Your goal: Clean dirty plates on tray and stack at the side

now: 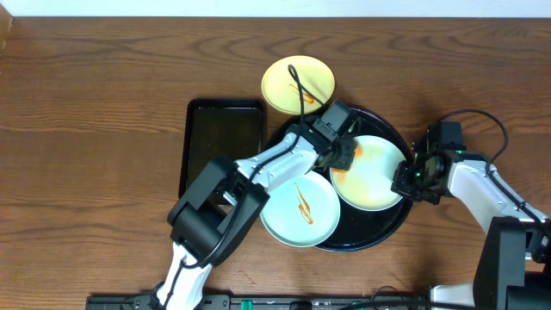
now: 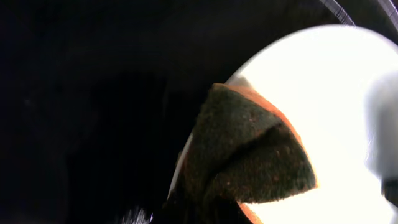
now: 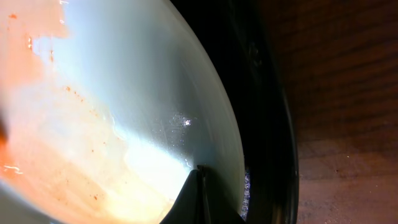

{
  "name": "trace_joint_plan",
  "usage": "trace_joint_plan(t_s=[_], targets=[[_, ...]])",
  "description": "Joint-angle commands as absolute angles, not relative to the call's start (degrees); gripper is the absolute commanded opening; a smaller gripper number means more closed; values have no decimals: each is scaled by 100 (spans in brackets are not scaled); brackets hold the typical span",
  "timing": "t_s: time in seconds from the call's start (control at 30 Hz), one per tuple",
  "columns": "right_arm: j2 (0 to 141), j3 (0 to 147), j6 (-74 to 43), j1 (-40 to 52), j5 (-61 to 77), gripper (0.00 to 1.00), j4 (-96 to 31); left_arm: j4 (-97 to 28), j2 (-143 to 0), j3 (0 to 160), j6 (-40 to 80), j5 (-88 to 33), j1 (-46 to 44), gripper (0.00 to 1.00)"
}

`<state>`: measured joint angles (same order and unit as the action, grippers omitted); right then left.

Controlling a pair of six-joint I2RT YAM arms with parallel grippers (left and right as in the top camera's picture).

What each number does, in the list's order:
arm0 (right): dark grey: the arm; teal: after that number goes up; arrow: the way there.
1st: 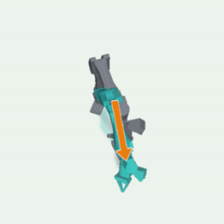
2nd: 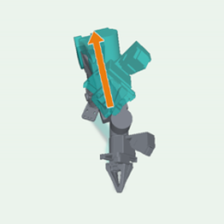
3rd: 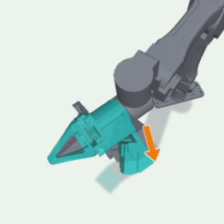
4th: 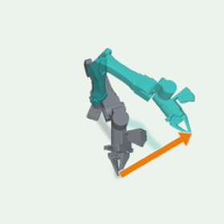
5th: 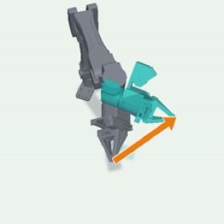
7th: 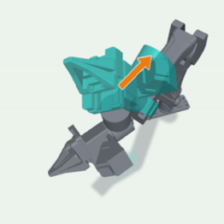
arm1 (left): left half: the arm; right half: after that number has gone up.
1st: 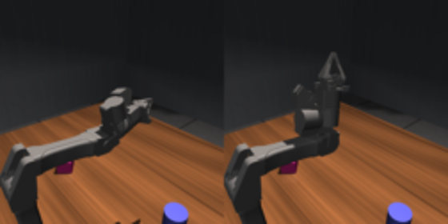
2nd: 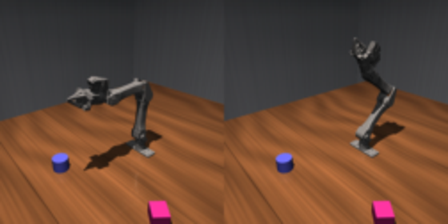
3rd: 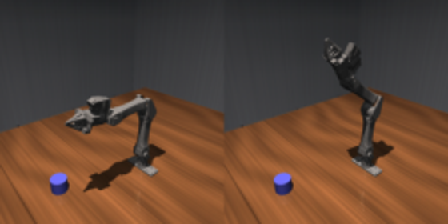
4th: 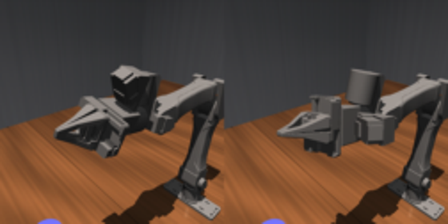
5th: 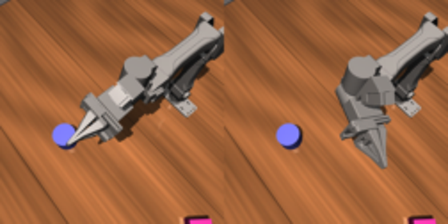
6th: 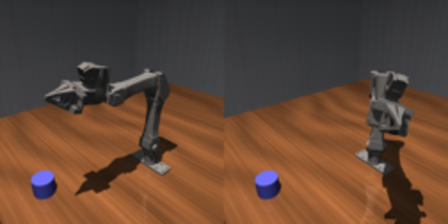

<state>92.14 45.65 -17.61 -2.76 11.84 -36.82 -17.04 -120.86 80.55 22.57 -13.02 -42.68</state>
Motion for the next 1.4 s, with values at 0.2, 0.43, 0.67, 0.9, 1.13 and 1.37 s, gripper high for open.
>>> trace_joint_plan(t_s=[0.2, 0.43, 0.67, 0.9, 1.13, 1.37], targets=[[9290, 4377, -1815, -257, 753, 1, -3701, -2974, -10610, 8040, 2296, -937, -4156, 8], [9290, 4377, -1365, -257, 1302, 1, -3216, -4342, -9880, 8038, 2300, 198, -3850, 7], [9290, 4377, -1302, -257, 1702, 1, -2805, -4845, -9609, 8038, 2300, 504, -3492, 7], [9290, 4375, -908, -257, 2265, 1, -2788, -5057, -9612, 8038, 2298, 504, -3280, 7], [9290, 4375, -913, -257, 2274, 2, -3072, -5100, -9612, 8038, 2298, 504, -3280, 7], [9126, 4875, -908, -274, 2335, 23, -3852, -5100, -9612, 8038, 2298, 502, -3280, 8]])
